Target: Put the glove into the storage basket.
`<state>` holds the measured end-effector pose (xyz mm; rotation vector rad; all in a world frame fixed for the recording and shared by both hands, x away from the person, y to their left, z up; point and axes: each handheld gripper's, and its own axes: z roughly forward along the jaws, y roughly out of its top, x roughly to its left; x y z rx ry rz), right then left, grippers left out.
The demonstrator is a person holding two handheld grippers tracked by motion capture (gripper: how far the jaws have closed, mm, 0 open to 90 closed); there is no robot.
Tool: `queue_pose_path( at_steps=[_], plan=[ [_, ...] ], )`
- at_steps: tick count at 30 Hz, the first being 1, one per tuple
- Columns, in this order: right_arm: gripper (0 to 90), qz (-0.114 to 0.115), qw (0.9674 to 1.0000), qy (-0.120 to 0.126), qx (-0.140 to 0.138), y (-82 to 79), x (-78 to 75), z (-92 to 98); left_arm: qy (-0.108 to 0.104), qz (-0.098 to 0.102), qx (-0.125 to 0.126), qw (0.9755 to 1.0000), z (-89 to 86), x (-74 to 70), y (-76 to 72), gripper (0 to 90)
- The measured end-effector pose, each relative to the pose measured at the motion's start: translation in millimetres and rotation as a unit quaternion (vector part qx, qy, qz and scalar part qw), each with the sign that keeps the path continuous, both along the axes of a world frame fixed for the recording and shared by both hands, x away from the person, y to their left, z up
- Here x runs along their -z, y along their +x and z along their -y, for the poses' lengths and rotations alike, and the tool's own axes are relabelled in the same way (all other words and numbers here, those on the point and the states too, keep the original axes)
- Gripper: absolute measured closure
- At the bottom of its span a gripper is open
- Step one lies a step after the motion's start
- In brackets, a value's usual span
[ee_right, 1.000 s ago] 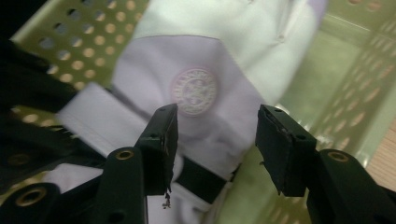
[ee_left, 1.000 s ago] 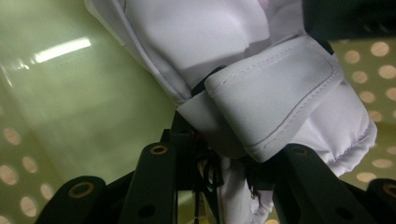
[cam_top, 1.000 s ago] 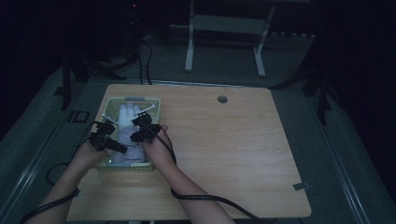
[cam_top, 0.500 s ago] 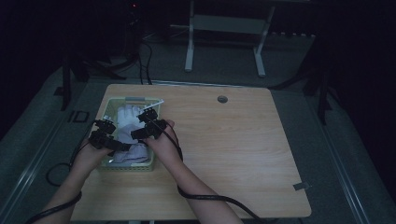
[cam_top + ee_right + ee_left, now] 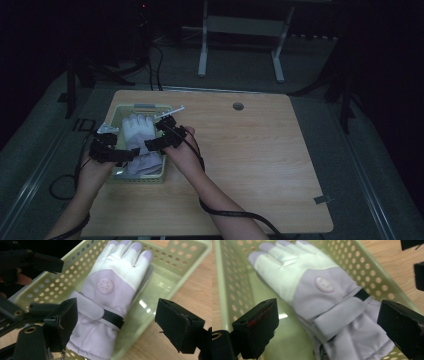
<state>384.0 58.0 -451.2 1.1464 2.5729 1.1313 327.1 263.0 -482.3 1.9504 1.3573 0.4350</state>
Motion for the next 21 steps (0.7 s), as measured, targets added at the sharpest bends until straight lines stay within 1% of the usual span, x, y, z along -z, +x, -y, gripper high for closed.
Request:
queue_pose_path(
  at_steps=[1, 2, 3, 5, 7, 9, 11, 12, 14, 18, 20, 21],
  plan=[
    [18.3, 0.004, 1.0, 0.001, -0.002, 0.1, -0.6, 2.6, 0.003, 0.001, 0.003, 1.0, 2.7, -0.5, -0.9, 4.2],
    [18.2, 0.002, 1.0, 0.003, -0.001, -0.2, -1.2, 4.3, 0.005, 0.004, 0.006, 1.0, 6.7, -0.8, -2.0, 4.2],
    [18.3, 0.006, 1.0, 0.0, -0.002, 0.0, -1.9, 6.8, 0.005, 0.006, 0.011, 0.9999, 10.8, -1.6, -3.2, 4.2],
    [18.0, 0.007, 1.0, 0.0, 0.0, 0.0, -3.8, 12.5, -0.006, 0.011, 0.014, 0.9998, 16.0, -3.5, -5.4, 4.2],
    [17.9, 0.01, 0.9999, 0.001, -0.001, -0.4, -5.7, 18.1, -0.011, 0.021, 0.019, 0.9995, 23.0, -6.0, -8.1, 4.2],
    [17.5, 0.015, 0.9999, 0.0, -0.002, -1.1, -7.2, 23.2, -0.015, 0.026, 0.023, 0.9993, 29.2, -7.9, -10.2, 4.2],
    [17.3, 0.019, 0.9998, -0.004, -0.001, -1.8, -8.7, 30.1, -0.008, 0.037, 0.031, 0.9988, 38.9, -9.5, -12.5, 4.2],
    [17.3, 0.022, 0.9997, -0.007, -0.002, -2.0, -9.2, 33.4, -0.007, 0.039, 0.034, 0.9986, 41.8, -9.7, -13.2, 4.2],
    [17.2, 0.024, 0.9997, -0.008, -0.003, -2.4, -9.7, 39.8, -0.008, 0.04, 0.043, 0.9982, 49.9, -9.7, -14.5, 4.2],
    [17.2, 0.03, 0.9995, -0.011, -0.002, -4.6, -9.6, 56.9, -0.013, 0.05, 0.056, 0.9971, 64.5, -10.6, -17.6, 4.2],
    [17.1, 0.033, 0.9994, -0.013, -0.001, -5.4, -9.0, 65.2, -0.01, 0.06, 0.061, 0.9963, 71.4, -11.6, -19.4, 4.2],
    [17.1, 0.033, 0.9994, -0.013, -0.001, -5.4, -9.0, 65.2, -0.01, 0.06, 0.061, 0.9963, 71.4, -11.6, -19.4, 4.2]
  ],
)
